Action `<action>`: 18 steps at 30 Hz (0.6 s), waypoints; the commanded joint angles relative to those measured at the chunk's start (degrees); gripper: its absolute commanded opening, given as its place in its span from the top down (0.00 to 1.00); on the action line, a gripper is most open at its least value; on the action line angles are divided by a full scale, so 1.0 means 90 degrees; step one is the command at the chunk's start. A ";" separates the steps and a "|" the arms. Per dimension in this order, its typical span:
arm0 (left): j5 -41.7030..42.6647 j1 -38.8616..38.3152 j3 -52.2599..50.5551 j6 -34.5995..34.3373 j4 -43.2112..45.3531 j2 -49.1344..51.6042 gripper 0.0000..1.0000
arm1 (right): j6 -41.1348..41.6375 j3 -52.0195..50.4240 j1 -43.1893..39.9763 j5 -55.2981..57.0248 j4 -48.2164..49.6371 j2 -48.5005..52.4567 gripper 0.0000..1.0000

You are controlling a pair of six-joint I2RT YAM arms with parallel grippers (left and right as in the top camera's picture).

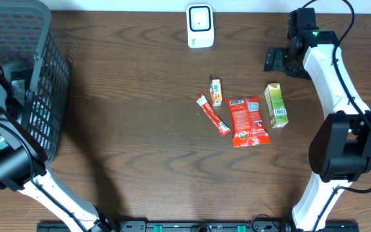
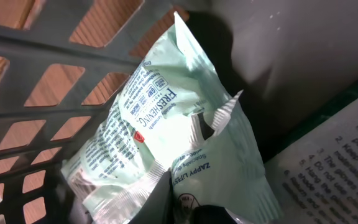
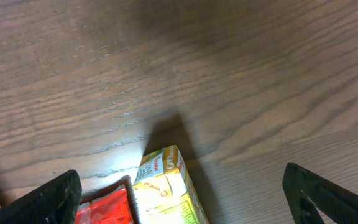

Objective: Scan the item barcode
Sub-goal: 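Reach the left gripper into the basket and grasp the mint-green wipes pack, then carry the wipes pack out and lower it left of the sachet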

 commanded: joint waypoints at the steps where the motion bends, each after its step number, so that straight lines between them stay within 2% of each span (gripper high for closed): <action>1: 0.0078 -0.0129 -0.0107 -0.0104 0.0170 -0.0573 0.93 | -0.0015 0.0058 -0.0053 0.0036 -0.0017 -0.0053 0.01; 9: 0.0073 -0.0573 -0.0107 -0.0126 0.0682 -0.2416 0.93 | -0.0015 0.0058 -0.0053 0.0036 -0.0017 -0.0053 0.01; 13: 0.0039 -0.0712 -0.0107 -0.0126 0.0682 -0.2856 0.93 | -0.0015 0.0058 -0.0051 0.0036 -0.0017 -0.0051 0.01; 18: -0.0503 -0.1035 0.0041 -0.0124 0.0794 -0.3517 0.93 | -0.0015 0.0058 -0.0051 0.0036 -0.0017 -0.0053 0.01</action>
